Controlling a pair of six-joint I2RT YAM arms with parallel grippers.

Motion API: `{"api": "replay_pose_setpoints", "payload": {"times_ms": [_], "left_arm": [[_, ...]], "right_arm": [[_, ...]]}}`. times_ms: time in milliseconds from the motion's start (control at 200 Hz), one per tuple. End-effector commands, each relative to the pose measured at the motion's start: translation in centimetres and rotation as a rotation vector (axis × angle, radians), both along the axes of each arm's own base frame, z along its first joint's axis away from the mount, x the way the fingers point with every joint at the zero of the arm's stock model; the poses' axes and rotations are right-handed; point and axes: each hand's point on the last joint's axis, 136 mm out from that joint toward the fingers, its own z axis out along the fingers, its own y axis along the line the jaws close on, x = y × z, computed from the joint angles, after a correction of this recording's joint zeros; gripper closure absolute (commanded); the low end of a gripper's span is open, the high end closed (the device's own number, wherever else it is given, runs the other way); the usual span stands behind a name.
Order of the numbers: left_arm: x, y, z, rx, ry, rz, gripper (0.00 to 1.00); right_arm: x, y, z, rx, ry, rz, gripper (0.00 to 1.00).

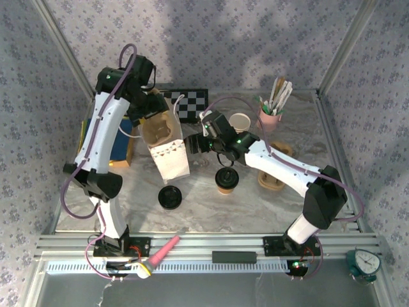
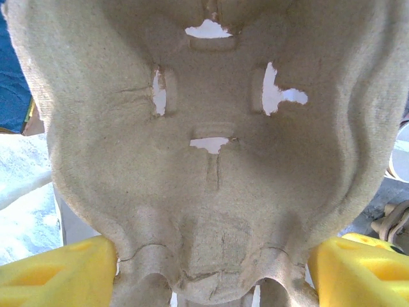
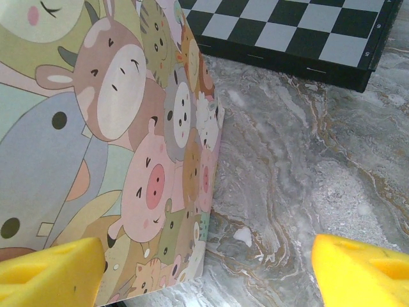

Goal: Pack the takeout coffee

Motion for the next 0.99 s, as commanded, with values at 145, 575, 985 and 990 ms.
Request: {"api": "replay_pose_setpoints", "payload": {"times_ms": [145,575,985,990], "left_arm": [[-1.4,-0.4,-1.0,0.046,0.072,-0.059,0.24],[-1.6,0.4,-2.6,0.12,0.137,-0.081,0.24],[-0.9,0.6,-3.5,0.132,0.163,-0.071,0.24],[-0.8,0.6,-3.5,0.132,0.163,-0.071,0.24]], "right_arm": [[-0.3,-0.3,0.4,0.015,-0.003,-0.017,0.15],[-0.4,-0.6,0.5,0.021,-0.008,-0.025,0.15],[-0.6,-0.7,0.2,0.022,-0.01,-0.028,0.15],[-0.6,-0.7,0.2,0.022,-0.01,-0.027,0.15]]}}
